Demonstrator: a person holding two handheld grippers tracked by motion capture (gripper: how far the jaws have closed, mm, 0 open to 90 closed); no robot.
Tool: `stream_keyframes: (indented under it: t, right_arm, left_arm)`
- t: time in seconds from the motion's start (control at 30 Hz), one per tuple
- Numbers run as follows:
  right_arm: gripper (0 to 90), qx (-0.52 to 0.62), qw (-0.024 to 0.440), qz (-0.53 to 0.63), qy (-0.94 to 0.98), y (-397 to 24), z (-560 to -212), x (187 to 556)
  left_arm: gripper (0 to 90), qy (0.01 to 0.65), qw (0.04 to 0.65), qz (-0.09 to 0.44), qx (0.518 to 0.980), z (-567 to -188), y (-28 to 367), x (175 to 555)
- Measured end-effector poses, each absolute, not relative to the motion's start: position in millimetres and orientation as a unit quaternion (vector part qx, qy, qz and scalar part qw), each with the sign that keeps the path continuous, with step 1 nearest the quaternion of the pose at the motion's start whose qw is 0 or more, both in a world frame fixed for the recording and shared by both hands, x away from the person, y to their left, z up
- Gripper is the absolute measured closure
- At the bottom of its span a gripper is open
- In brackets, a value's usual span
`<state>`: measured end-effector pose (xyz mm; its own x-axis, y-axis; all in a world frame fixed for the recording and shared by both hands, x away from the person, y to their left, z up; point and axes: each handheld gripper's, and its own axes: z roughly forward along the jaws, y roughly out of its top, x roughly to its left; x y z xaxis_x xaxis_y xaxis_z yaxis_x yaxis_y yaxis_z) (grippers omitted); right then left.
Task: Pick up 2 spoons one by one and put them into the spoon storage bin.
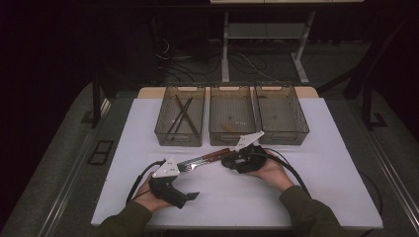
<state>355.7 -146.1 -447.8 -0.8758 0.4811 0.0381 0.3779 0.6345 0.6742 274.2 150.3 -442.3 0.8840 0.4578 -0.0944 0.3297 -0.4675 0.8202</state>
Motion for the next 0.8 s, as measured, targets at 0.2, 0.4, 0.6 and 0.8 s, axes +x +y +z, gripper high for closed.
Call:
stream_keyframes:
  t: [0.2, 0.4, 0.6, 0.8]
  right_arm:
    - [61.9, 0.225, 0.077, 0.352, 0.905, -144, -447, 353]
    - [74.3, 0.221, 0.084, 0.355, 0.904, -146, -444, 353]
    - [83.5, 0.214, 0.078, 0.363, 0.904, -148, -441, 353]
    - [87.6, 0.207, 0.064, 0.369, 0.904, -150, -438, 353]
  left_arm:
    - [0.0, 0.230, 0.462, 0.070, 0.854, -442, 150, 274]
    - [0.0, 0.231, 0.461, 0.070, 0.854, -442, 150, 274]
    - [0.0, 0.232, 0.462, 0.070, 0.853, -443, 150, 274]
    - [0.0, 0.231, 0.461, 0.070, 0.854, -442, 150, 274]
